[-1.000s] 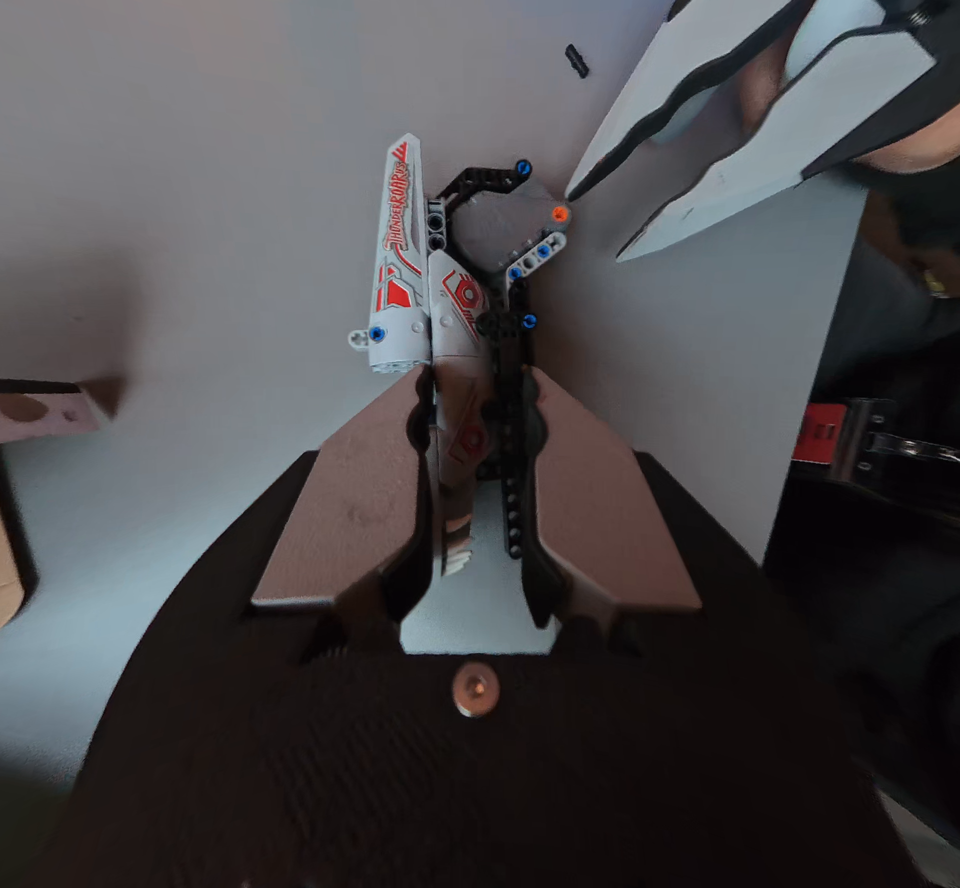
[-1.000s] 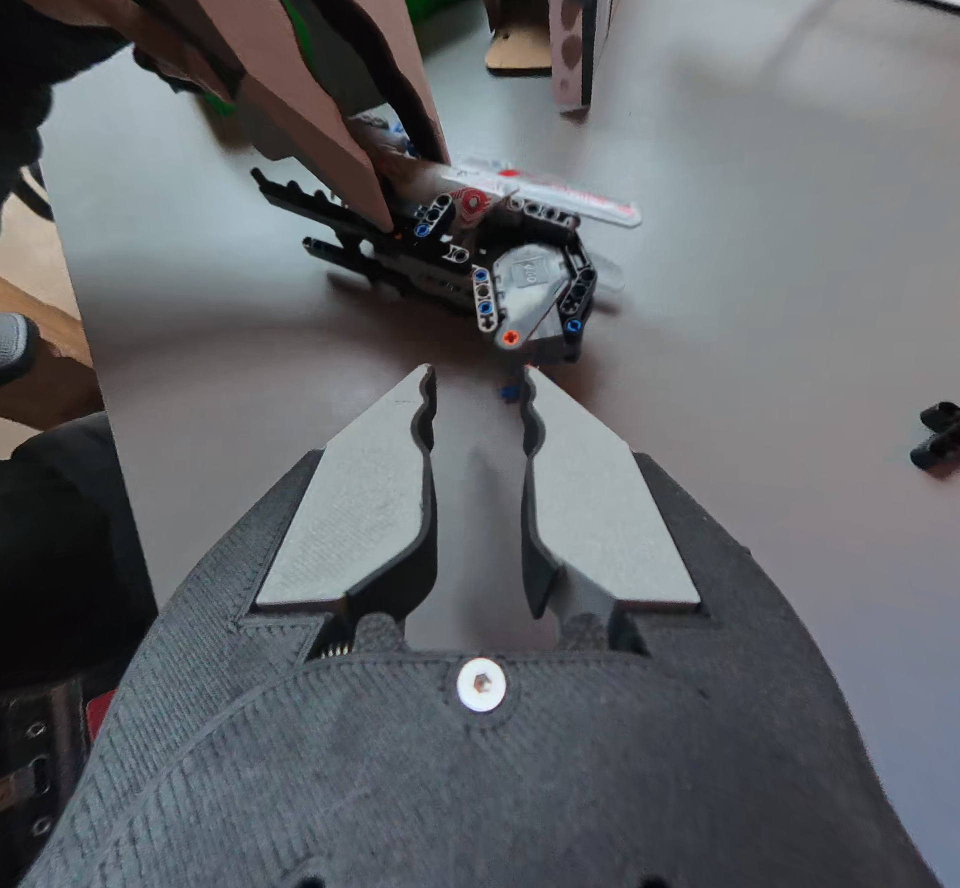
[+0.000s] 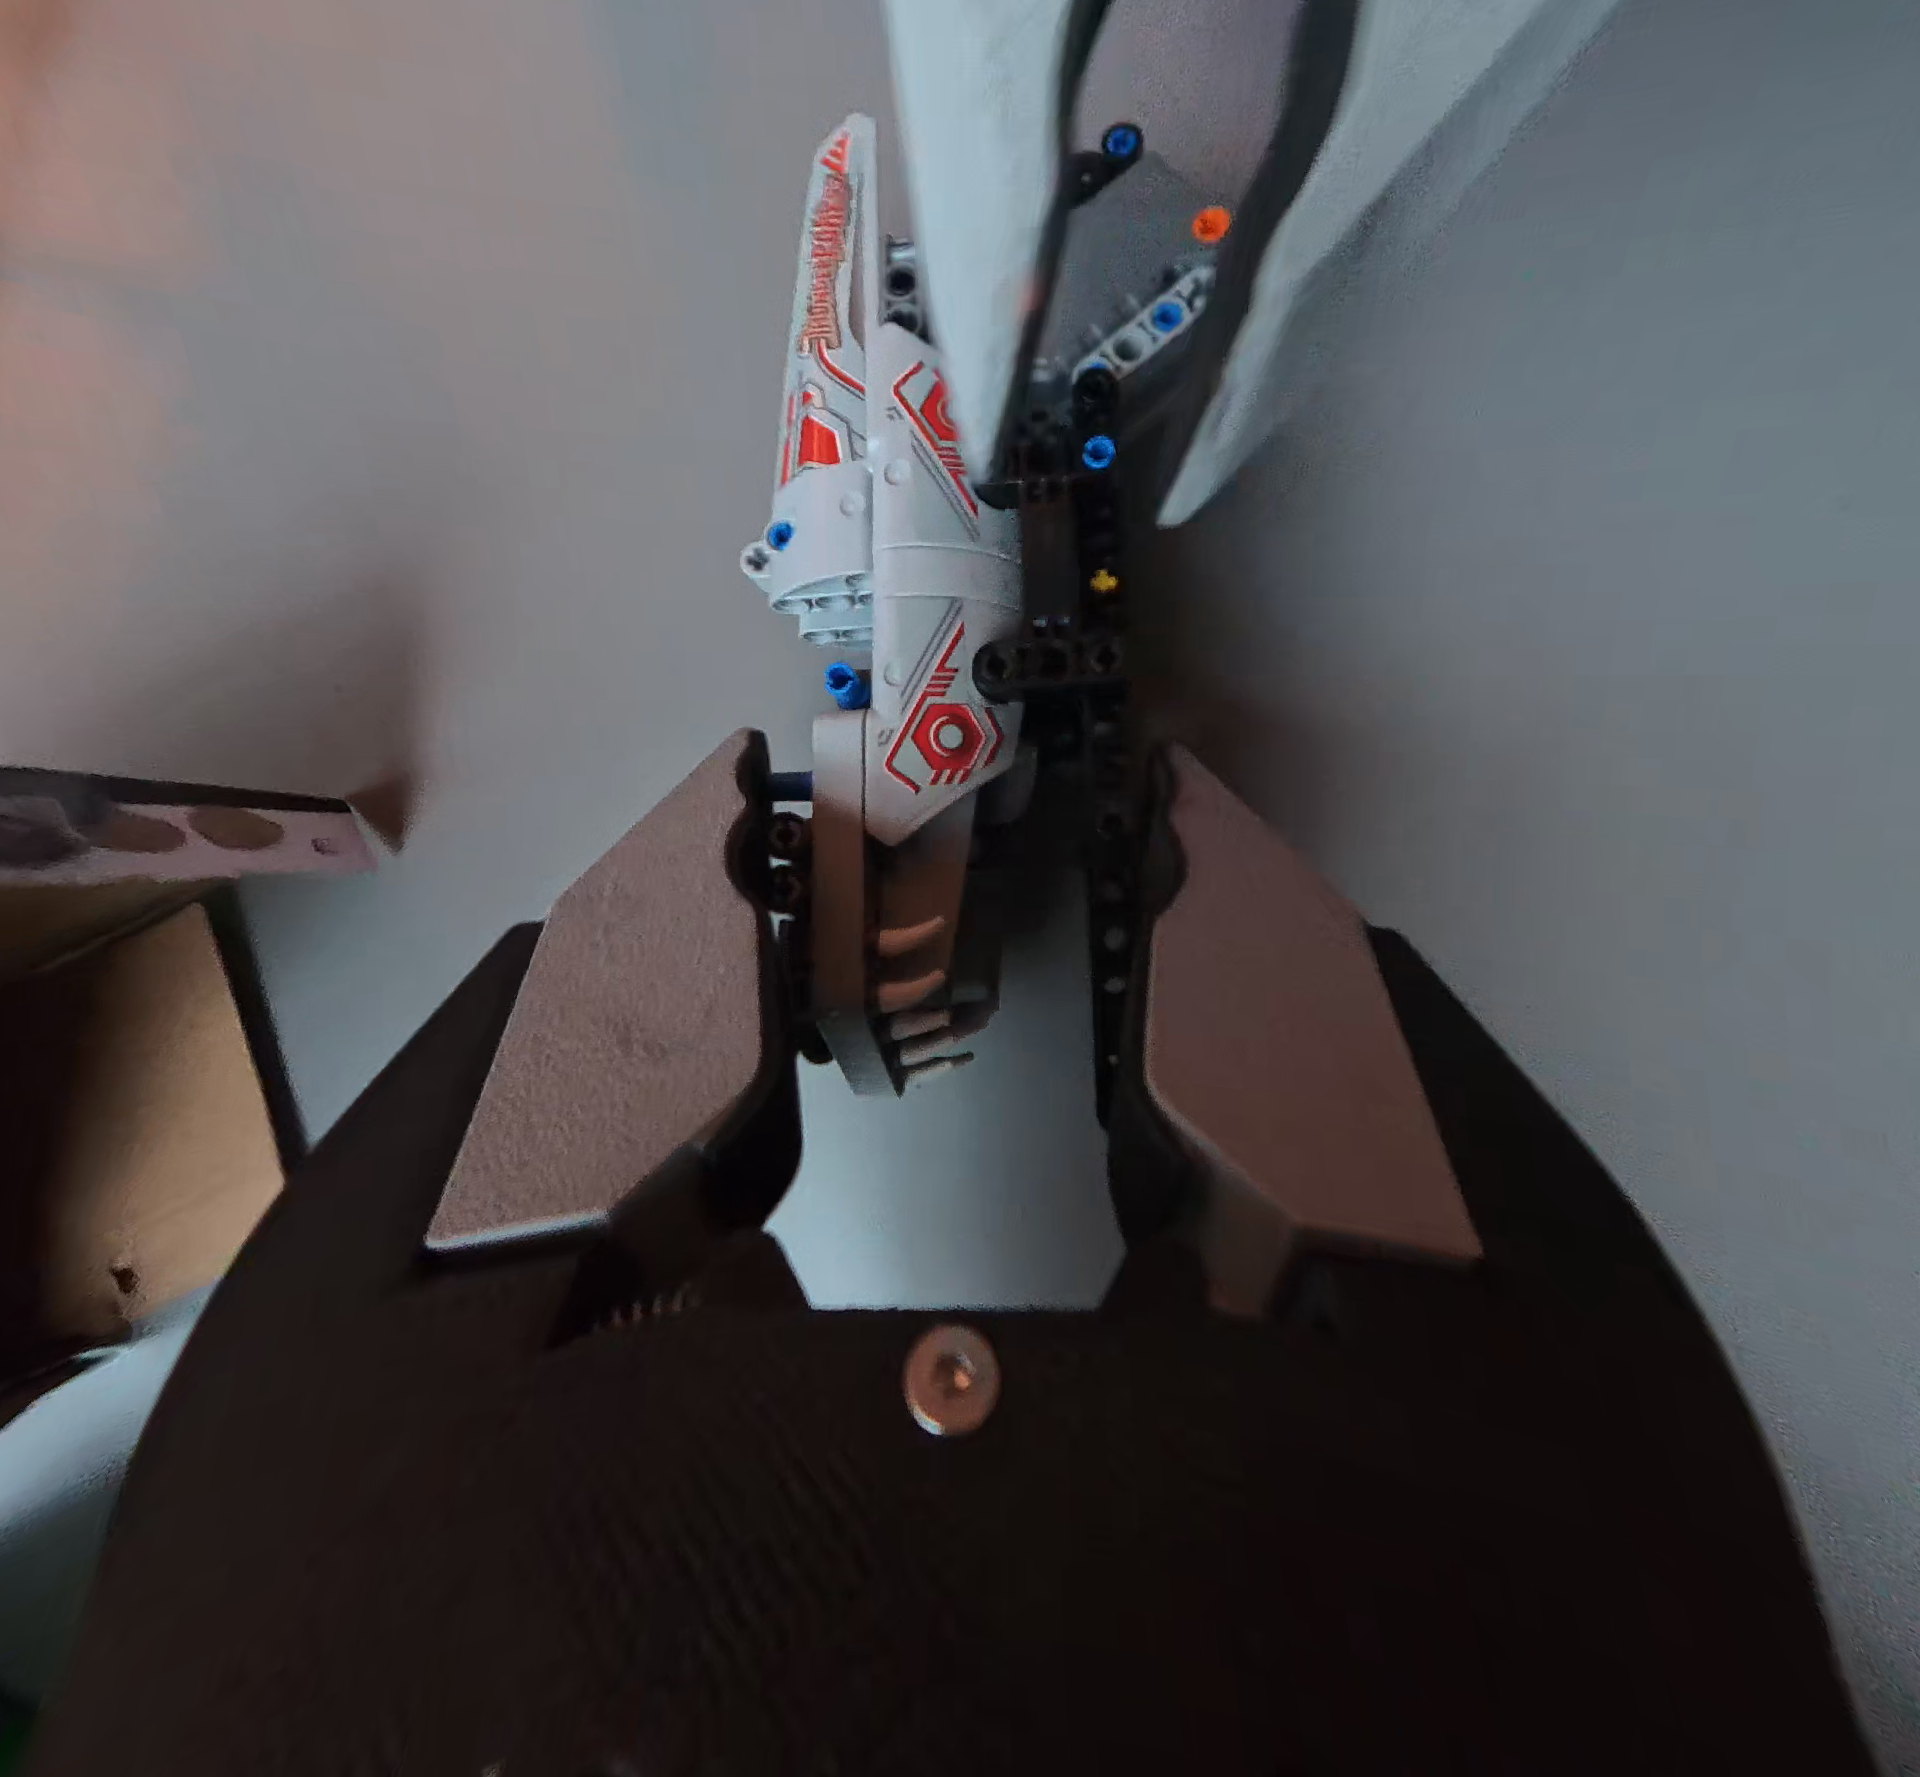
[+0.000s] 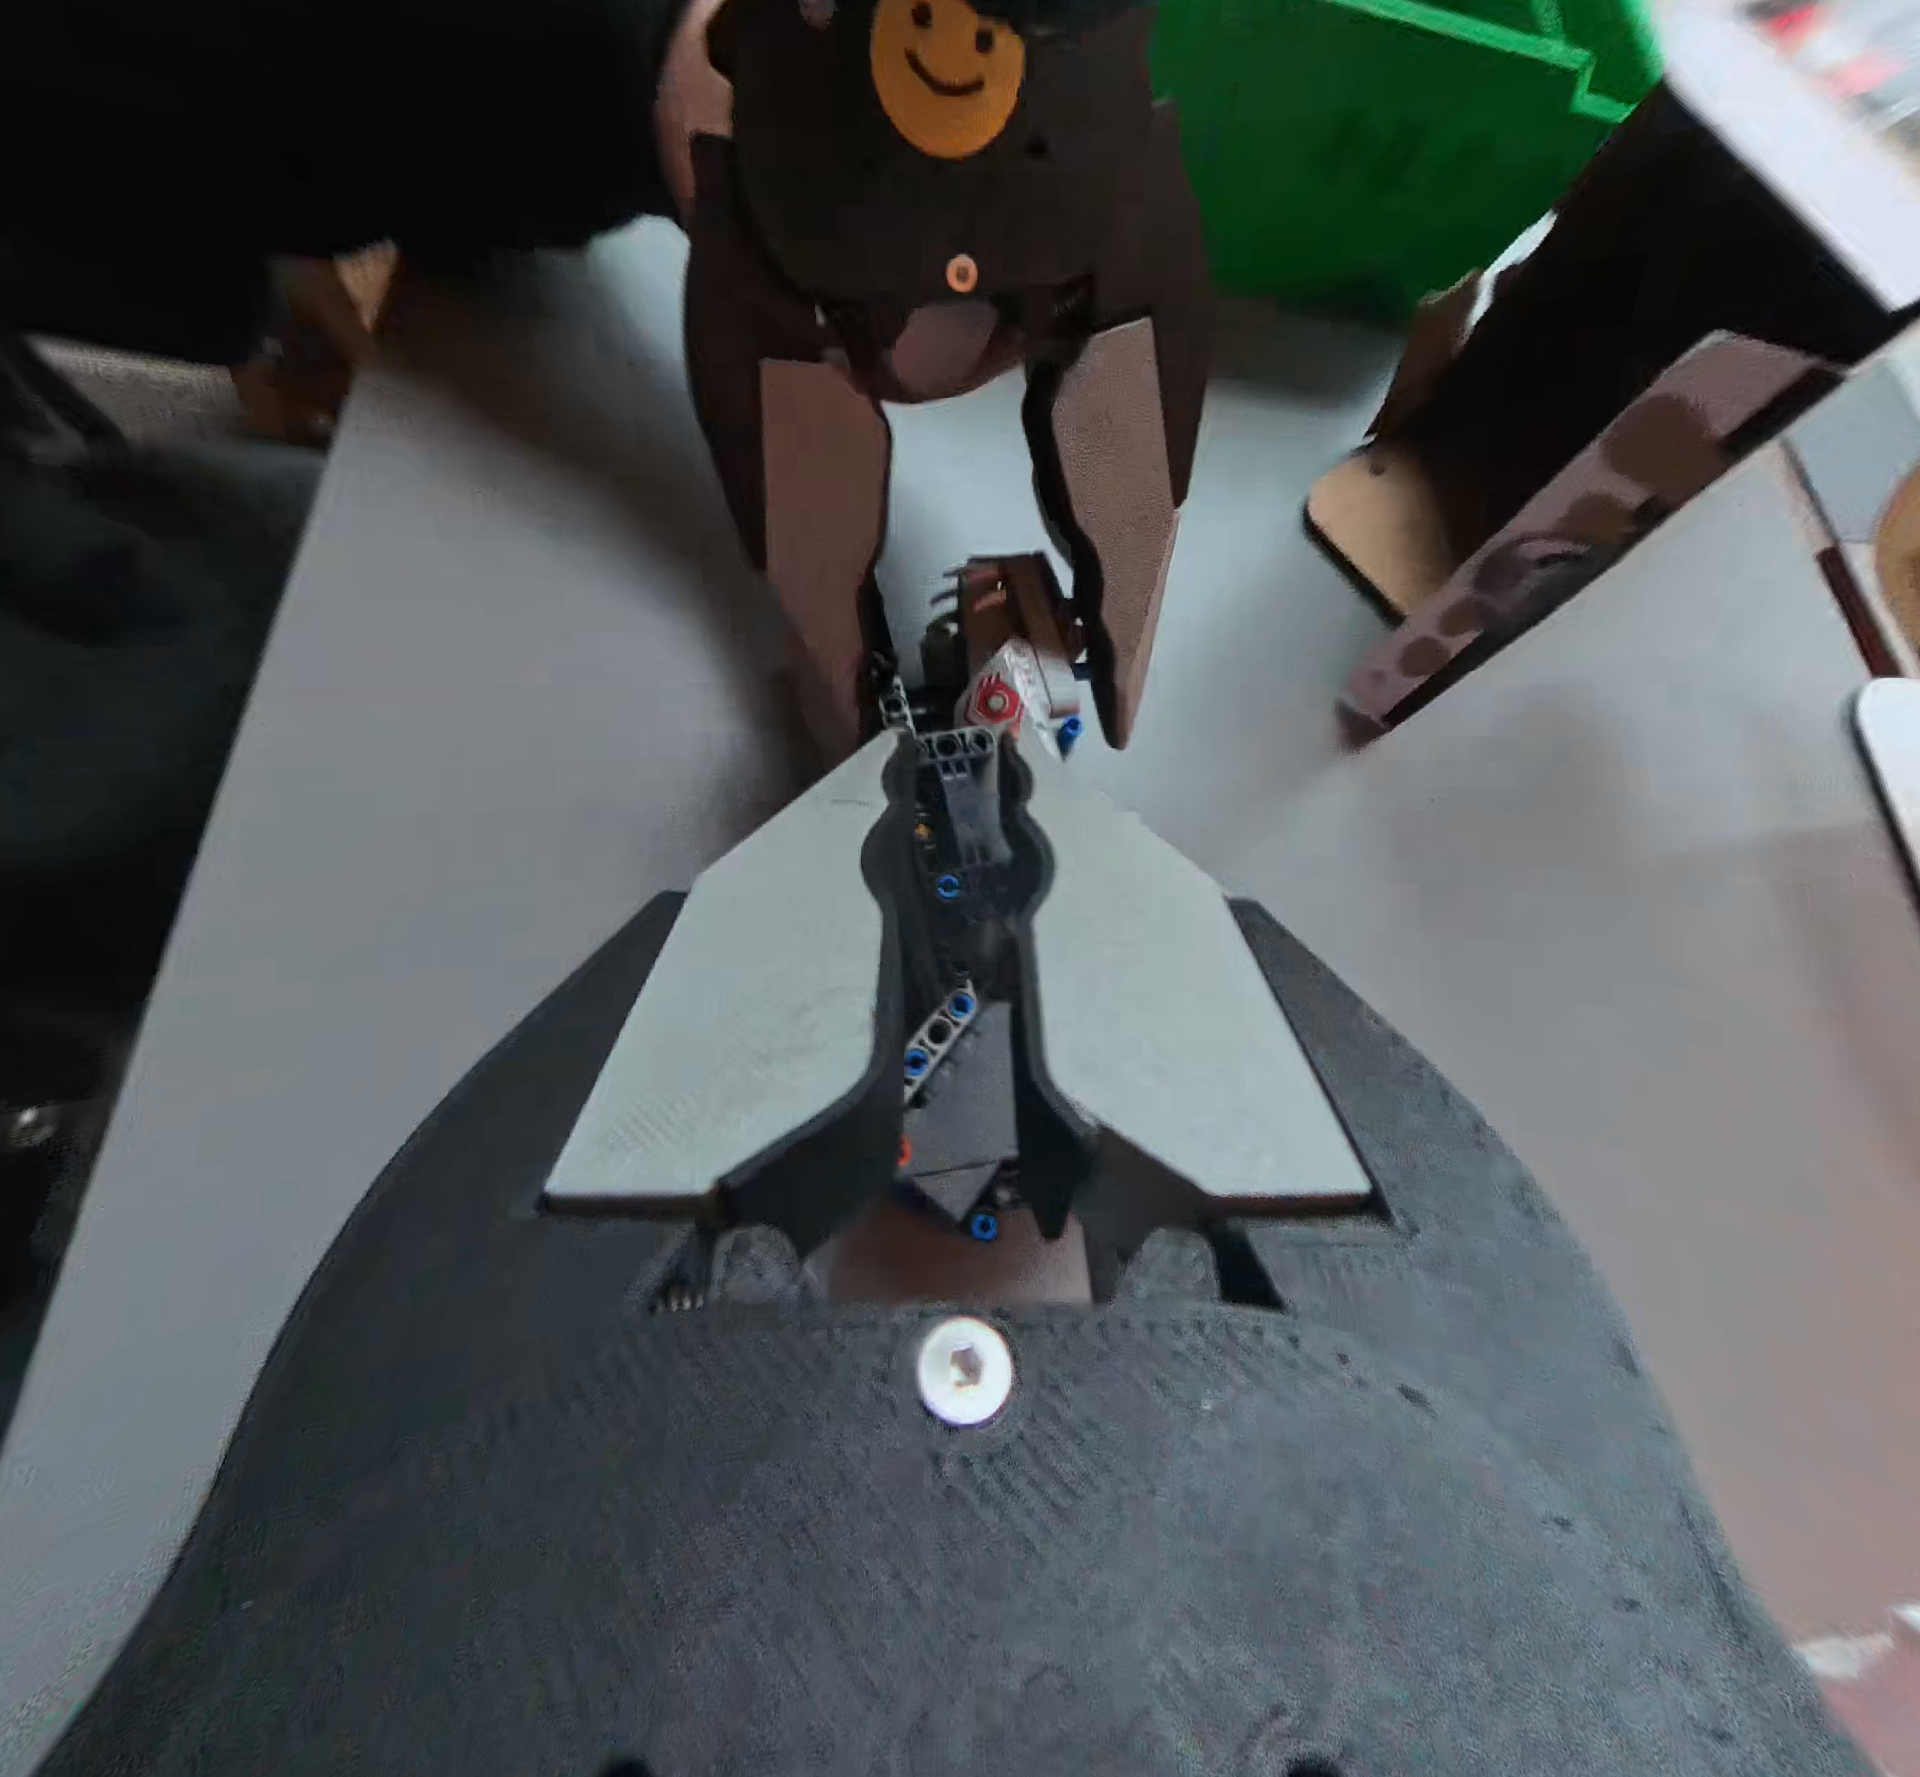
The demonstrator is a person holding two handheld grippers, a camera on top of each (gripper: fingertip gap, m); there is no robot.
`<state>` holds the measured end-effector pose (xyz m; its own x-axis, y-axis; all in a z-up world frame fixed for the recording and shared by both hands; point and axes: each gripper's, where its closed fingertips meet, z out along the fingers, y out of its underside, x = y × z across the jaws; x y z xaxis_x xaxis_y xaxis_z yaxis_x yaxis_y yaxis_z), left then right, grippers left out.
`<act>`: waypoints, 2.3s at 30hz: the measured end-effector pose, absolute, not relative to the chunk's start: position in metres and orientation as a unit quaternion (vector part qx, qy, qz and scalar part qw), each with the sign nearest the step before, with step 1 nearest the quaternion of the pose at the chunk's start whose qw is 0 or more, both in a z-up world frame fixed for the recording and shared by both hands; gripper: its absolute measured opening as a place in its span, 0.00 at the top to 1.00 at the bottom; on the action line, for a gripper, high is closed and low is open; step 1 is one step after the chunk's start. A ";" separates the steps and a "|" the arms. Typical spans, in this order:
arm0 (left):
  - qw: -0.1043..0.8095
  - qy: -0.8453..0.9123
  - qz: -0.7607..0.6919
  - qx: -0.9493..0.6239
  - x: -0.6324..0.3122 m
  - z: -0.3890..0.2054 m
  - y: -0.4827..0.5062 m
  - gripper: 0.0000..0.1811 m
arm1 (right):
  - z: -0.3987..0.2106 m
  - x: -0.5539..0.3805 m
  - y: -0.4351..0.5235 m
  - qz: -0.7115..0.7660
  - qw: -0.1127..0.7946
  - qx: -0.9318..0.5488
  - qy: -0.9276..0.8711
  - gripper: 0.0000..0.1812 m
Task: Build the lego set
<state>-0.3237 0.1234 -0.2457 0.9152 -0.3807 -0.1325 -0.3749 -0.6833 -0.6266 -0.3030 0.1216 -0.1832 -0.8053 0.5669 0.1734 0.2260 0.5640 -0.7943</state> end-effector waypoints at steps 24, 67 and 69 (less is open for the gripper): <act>0.404 0.196 -0.031 -0.893 -0.314 -0.241 0.133 0.63 | -0.217 -0.297 0.132 0.325 0.150 -0.217 -0.908 0.97; 0.403 0.149 -0.036 -0.902 -0.324 -0.240 0.133 0.63 | -0.193 -0.292 0.137 0.453 0.204 -0.394 -0.774 0.91; 0.403 0.143 -0.030 -0.904 -0.324 -0.241 0.133 0.63 | -0.199 -0.294 0.137 0.433 0.218 -0.416 -0.769 0.91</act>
